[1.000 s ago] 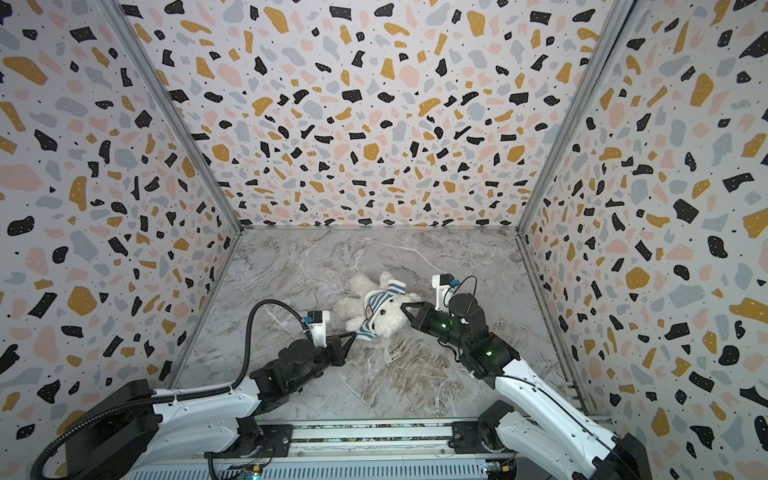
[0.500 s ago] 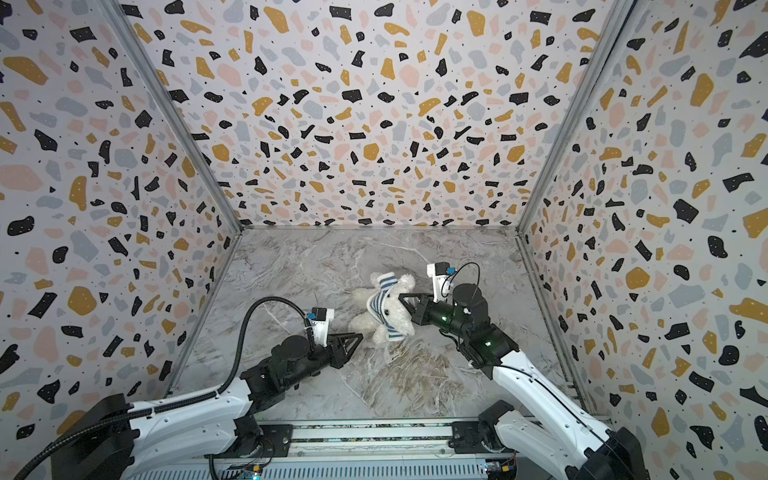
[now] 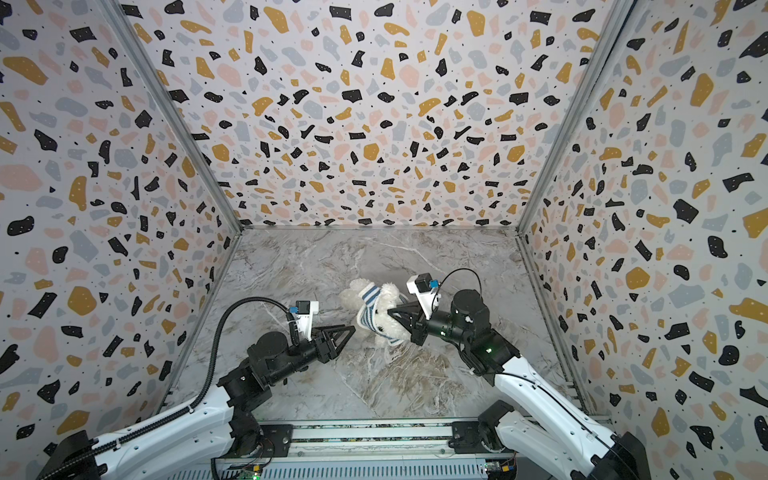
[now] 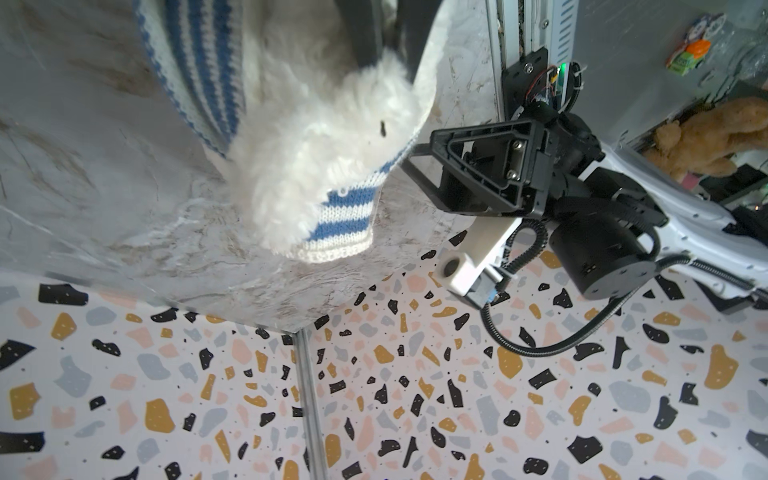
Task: Dress the teddy bear
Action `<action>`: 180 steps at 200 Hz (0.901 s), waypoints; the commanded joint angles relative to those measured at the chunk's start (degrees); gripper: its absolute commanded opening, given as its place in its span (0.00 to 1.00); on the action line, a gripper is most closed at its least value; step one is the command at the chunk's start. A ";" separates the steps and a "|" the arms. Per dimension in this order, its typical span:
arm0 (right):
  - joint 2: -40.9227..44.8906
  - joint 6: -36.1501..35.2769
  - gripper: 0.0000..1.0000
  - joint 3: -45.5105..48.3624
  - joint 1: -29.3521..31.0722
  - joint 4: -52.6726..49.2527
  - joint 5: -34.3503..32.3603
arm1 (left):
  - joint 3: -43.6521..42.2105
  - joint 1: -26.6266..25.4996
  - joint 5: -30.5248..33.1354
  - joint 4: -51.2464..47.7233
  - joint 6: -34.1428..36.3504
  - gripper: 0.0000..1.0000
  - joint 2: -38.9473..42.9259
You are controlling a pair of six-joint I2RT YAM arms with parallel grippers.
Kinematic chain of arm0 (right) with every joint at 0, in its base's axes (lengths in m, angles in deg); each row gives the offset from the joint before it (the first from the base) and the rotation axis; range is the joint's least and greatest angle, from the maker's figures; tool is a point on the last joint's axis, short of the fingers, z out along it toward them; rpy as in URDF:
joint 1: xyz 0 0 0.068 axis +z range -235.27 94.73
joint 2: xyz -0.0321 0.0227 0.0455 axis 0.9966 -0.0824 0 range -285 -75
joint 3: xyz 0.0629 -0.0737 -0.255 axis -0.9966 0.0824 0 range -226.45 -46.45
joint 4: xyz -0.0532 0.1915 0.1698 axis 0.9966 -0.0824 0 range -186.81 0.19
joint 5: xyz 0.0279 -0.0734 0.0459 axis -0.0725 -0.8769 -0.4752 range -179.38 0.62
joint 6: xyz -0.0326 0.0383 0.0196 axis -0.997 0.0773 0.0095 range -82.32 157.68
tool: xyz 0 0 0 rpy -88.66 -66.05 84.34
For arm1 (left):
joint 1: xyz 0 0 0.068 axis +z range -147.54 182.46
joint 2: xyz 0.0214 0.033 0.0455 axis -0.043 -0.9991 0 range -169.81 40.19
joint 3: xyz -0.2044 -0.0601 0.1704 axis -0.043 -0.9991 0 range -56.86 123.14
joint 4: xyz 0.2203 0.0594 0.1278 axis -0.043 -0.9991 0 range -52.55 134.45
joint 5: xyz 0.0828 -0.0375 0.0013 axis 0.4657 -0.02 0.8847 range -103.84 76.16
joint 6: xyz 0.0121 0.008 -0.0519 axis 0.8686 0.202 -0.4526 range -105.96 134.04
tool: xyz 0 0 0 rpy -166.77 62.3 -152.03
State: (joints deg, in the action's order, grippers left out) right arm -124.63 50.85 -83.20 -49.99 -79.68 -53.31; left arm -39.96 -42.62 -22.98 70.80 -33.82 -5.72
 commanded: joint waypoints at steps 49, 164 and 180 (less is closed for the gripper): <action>1.53 -7.88 0.00 -0.34 0.77 2.05 3.48 | 0.41 0.47 -9.20 10.12 -1.80 0.50 -2.15; 3.19 -10.78 0.00 -2.42 3.34 0.09 4.22 | -2.45 3.00 -2.81 4.23 -2.46 0.00 0.68; 4.03 -12.02 0.00 -2.71 4.46 -0.15 5.17 | -3.38 4.33 -2.42 3.05 -2.42 0.00 1.15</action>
State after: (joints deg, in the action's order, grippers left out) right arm -123.25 41.56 -83.02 -47.10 -81.02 -50.73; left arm -41.38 -40.23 -27.79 75.10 -36.31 -5.58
